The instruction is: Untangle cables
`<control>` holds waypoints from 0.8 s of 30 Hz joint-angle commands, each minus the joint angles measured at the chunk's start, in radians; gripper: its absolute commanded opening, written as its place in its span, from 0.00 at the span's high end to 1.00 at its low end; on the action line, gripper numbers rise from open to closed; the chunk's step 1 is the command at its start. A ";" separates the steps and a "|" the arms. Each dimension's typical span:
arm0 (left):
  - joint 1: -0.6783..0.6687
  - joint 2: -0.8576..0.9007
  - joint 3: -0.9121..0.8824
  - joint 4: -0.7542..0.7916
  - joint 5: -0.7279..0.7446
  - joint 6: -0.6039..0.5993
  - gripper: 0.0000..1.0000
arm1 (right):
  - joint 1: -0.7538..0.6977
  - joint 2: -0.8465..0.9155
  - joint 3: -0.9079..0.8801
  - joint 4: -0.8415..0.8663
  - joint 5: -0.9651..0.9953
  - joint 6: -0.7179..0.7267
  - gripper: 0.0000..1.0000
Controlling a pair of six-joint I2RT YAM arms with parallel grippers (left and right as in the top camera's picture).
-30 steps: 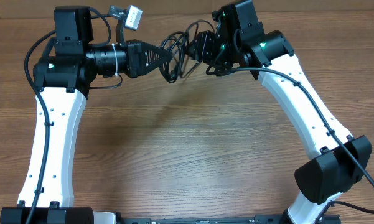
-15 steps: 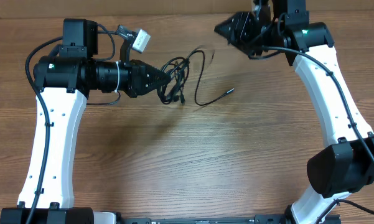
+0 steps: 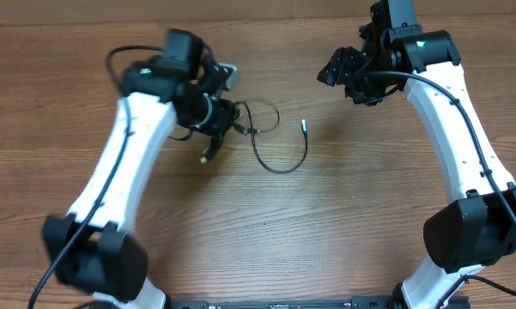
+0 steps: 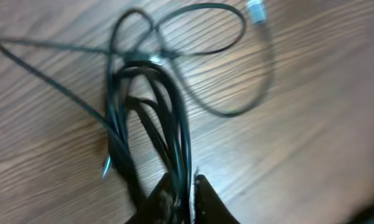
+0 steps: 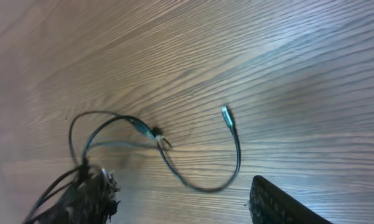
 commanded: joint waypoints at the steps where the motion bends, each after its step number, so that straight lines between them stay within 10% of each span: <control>1: -0.060 0.064 0.001 0.000 -0.175 -0.058 0.70 | -0.023 -0.007 0.002 -0.002 0.046 -0.010 0.31; 7: -0.092 0.077 0.001 0.000 -0.183 -0.058 0.53 | -0.043 -0.007 0.002 -0.008 0.045 -0.010 0.29; 24: -0.065 0.138 -0.074 0.032 -0.349 -0.394 0.62 | -0.043 -0.007 0.002 -0.013 0.046 -0.014 0.28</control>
